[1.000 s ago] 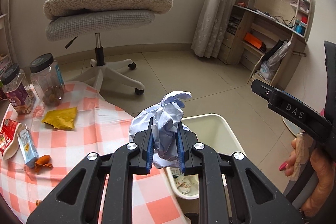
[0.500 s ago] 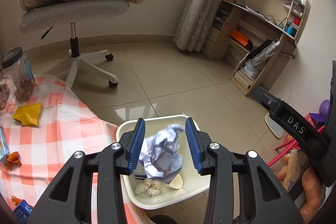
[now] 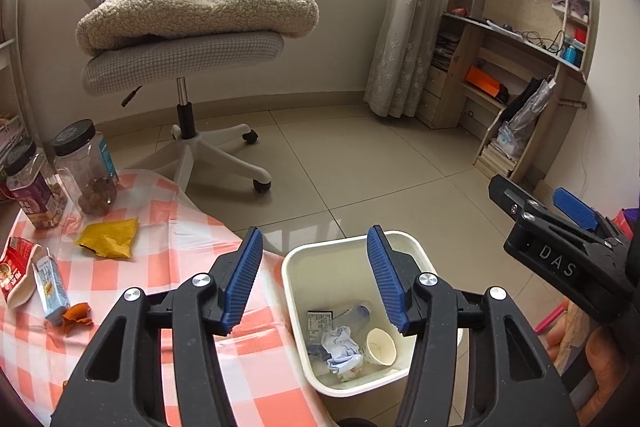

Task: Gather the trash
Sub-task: 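Open the right tool to drop the bottle while the left tool drops the paper ball into the bin, then move both tools back over the table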

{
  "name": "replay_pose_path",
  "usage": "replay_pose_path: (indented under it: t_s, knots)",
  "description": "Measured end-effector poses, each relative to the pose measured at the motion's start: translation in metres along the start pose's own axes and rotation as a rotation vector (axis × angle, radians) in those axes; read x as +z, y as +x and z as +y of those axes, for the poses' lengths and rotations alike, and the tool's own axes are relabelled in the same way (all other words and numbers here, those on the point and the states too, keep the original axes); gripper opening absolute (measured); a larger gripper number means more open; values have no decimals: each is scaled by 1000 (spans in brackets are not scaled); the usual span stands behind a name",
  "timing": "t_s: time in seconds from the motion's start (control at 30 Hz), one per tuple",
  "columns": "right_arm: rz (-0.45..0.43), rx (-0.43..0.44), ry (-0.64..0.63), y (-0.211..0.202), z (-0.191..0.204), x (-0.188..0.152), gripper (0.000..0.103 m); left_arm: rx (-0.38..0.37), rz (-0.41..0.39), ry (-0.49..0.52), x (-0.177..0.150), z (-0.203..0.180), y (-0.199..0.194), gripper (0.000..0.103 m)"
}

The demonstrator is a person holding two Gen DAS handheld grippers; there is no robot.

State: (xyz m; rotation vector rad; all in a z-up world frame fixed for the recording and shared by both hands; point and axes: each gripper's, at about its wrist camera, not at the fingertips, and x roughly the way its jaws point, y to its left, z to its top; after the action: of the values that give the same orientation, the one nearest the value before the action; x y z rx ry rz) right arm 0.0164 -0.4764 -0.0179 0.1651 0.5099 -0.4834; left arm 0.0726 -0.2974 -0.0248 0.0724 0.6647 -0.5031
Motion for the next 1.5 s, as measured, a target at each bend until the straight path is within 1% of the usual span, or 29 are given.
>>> replay_pose_path:
  t_s: [0.13,0.2,0.27,0.37,0.53,0.7,0.77,0.9,0.97,1.07,1.13,1.23,1.4,1.5]
  knots:
    - [-5,26,-72,-6,23,-6,96,48,-11,-19,-5,19,-8,58]
    - [-4,40,-97,-9,33,-9,96,70,-11,-31,-8,30,-13,62]
    - [1,53,-120,-11,43,-13,96,97,-12,-47,-11,41,-18,69]
    - [6,71,-157,-14,59,-17,96,126,-3,-67,-15,56,-23,72]
    - [22,100,-222,-18,89,-22,96,184,27,-69,-28,81,-32,76]
    - [75,148,-270,-16,116,-29,96,241,91,-33,-42,109,-38,80]
    - [94,163,-295,-15,128,-33,96,257,130,-18,-48,122,-39,81]
    - [136,192,-332,-12,151,-39,96,254,251,33,-61,148,-37,83]
    - [160,208,-335,-11,160,-41,96,225,329,71,-69,160,-36,84]
    - [197,230,-345,-8,173,-44,96,187,469,132,-88,176,-32,85]
    - [218,236,-364,-6,183,-47,96,175,538,171,-103,185,-30,85]
    - [247,235,-406,-1,199,-54,96,131,634,220,-126,192,-26,86]
    - [284,245,-459,5,227,-66,96,142,705,327,-163,198,-20,87]
    - [301,254,-497,7,245,-75,96,173,701,389,-179,203,-21,87]
